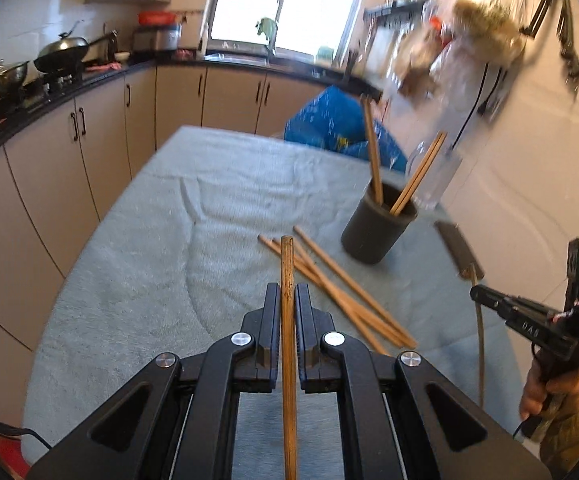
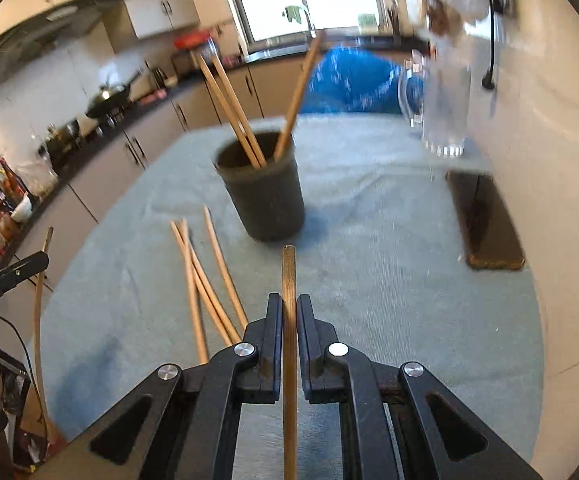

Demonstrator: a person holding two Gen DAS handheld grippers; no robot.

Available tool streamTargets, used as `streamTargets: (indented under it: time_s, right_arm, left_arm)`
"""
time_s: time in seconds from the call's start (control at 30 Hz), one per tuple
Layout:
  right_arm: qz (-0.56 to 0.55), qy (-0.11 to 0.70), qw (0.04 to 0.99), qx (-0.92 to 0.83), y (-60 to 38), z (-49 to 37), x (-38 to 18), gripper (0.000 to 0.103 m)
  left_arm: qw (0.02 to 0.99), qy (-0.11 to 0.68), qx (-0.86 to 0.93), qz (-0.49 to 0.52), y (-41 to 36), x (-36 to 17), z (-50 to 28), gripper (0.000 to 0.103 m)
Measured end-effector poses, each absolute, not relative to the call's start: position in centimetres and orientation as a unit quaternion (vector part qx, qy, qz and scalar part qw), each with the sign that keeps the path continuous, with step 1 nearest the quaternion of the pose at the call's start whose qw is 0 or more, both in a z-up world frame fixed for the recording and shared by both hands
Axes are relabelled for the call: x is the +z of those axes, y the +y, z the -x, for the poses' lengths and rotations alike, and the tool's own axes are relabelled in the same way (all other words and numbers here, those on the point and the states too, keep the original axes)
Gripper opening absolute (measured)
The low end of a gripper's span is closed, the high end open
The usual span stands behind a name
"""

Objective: Organize utensils
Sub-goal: 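Lift both chopsticks and carry them above the holder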

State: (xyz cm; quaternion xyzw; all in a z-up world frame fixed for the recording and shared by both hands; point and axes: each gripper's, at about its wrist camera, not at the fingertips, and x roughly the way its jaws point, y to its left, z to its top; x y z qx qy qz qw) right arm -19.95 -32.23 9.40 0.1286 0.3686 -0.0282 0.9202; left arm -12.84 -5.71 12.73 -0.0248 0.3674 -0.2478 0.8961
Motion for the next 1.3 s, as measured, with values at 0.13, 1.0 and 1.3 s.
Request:
streamTargets:
  time_s: [0.13, 1.0, 1.3]
  right_arm:
    - [-0.132, 0.329, 0.935, -0.029, -32.2, 20.9, 11.2, 0.007]
    - [-0.231, 0.024, 0.972, -0.044, -36.9, 11.6, 23.6, 0.008]
    - [-0.202, -0.004, 0.974, -0.104, -37.4, 6.9, 21.1, 0.008]
  left_arm:
    - [0.905, 0.336, -0.258, 0.044, -5.6, 14.6, 13.9, 0.006]
    - [0.942, 0.148, -0.278, 0.120, -19.5, 26.2, 2.3, 0.006]
    - [0.944, 0.155, -0.254, 0.140, -24.1, 22.5, -3.6, 0.006]
